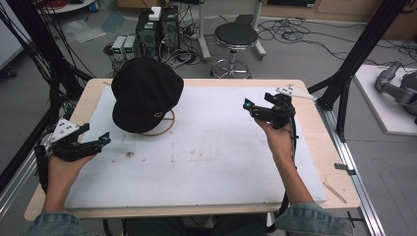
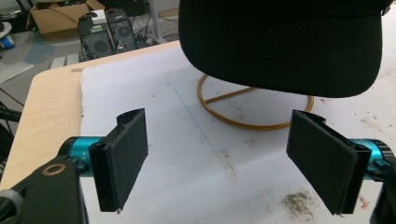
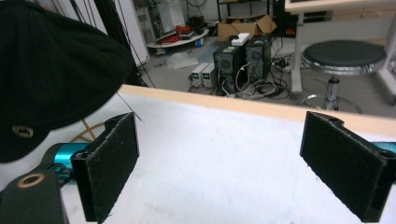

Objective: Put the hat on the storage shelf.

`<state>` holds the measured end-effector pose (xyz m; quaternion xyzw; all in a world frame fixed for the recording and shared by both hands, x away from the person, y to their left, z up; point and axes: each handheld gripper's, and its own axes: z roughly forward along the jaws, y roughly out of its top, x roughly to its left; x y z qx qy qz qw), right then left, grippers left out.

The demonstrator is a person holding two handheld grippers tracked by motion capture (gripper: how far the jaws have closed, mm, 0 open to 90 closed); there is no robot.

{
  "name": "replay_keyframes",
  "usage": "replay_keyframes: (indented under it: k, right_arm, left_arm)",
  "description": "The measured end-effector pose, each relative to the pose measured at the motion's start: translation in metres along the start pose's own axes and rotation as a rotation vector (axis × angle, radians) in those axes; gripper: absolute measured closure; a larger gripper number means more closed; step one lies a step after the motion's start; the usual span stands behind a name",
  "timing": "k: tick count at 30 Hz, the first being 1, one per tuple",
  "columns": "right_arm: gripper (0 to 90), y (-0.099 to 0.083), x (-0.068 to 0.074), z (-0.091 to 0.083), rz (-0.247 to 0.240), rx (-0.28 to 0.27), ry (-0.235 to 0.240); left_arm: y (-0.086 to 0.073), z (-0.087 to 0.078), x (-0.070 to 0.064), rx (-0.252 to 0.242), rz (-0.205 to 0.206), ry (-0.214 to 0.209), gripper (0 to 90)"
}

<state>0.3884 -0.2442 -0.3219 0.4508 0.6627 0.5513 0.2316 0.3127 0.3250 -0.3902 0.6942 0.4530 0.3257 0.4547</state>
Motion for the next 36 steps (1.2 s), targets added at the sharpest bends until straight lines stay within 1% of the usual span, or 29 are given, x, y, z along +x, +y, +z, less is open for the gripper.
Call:
replay_keyframes:
  k: [3,5,6,7,9,10,11,12,13,14,15,16,19,20,24,29,31,33,36]
  right_arm:
    - [11.4,-0.012,-0.008,-0.013,-0.017,0.002,-0.04]
    - [11.5,-0.019,-0.015,-0.018,-0.018,0.001,-0.053]
    - [11.4,-0.023,-0.019,-0.021,-0.006,0.004,-0.061]
    - [11.4,-0.026,-0.023,-0.023,0.006,0.021,-0.07]
    - [11.5,-0.029,-0.027,-0.024,0.004,0.074,-0.13]
    - [11.5,-0.03,-0.029,-0.025,-0.001,0.088,-0.144]
    - [11.5,-0.032,-0.029,-0.026,-0.001,0.092,-0.146]
    - [11.4,-0.035,-0.03,-0.029,-0.004,0.062,-0.131]
    - [11.5,-0.039,-0.031,-0.031,-0.006,0.031,-0.106]
    - [11.5,-0.043,-0.032,-0.033,-0.012,0.023,-0.103]
    - [11.4,-0.047,-0.032,-0.033,-0.02,0.038,-0.118]
    - [11.5,-0.052,-0.033,-0.033,-0.028,0.044,-0.12]
    - [11.5,-0.065,-0.038,-0.034,-0.008,0.065,-0.124]
    - [11.5,-0.069,-0.04,-0.035,-0.01,0.065,-0.126]
    - [11.5,-0.083,-0.048,-0.038,0.011,0.078,-0.141]
    - [11.5,-0.09,-0.054,-0.039,0.038,0.092,-0.149]
    - [11.5,-0.091,-0.055,-0.039,0.04,0.098,-0.152]
    - [11.5,-0.091,-0.055,-0.04,0.039,0.093,-0.149]
    - [11.4,-0.091,-0.055,-0.039,0.037,0.1,-0.146]
  left_arm:
    - [-0.001,0.002,-0.002,0.002,0.005,-0.001,20.9]
    - [-0.003,0.004,-0.002,0.008,0.007,-0.001,20.9]
    - [-0.003,0.005,-0.002,0.011,0.008,0.0,20.9]
    - [-0.004,0.006,-0.002,0.012,0.004,0.0,20.9]
    - [-0.005,0.007,-0.002,0.014,0.005,0.002,20.8]
    - [-0.006,0.007,-0.003,0.014,0.003,0.003,20.8]
    - [-0.007,0.008,-0.003,0.014,0.006,0.004,20.8]
    - [-0.007,0.008,-0.003,0.015,0.005,0.002,20.8]
    - [-0.008,0.009,-0.003,0.017,0.007,0.004,20.8]
    - [-0.009,0.01,-0.003,0.018,0.004,0.003,20.8]
    - [-0.009,0.01,-0.003,0.02,0.003,0.003,20.8]
    - [-0.01,0.011,-0.003,0.021,0.003,0.004,20.8]
    - [-0.012,0.013,-0.003,0.029,0.003,0.002,20.8]
    - [-0.013,0.014,-0.004,0.029,-0.001,0.004,20.8]
    - [-0.016,0.018,-0.006,0.037,-0.002,0.001,20.7]
    - [-0.017,0.021,-0.007,0.04,0.0,-0.005,20.7]
    - [-0.017,0.021,-0.008,0.041,0.002,-0.005,20.7]
    - [-0.017,0.022,-0.008,0.04,0.0,-0.006,20.7]
    - [-0.018,0.024,-0.009,0.051,-0.001,-0.011,20.4]
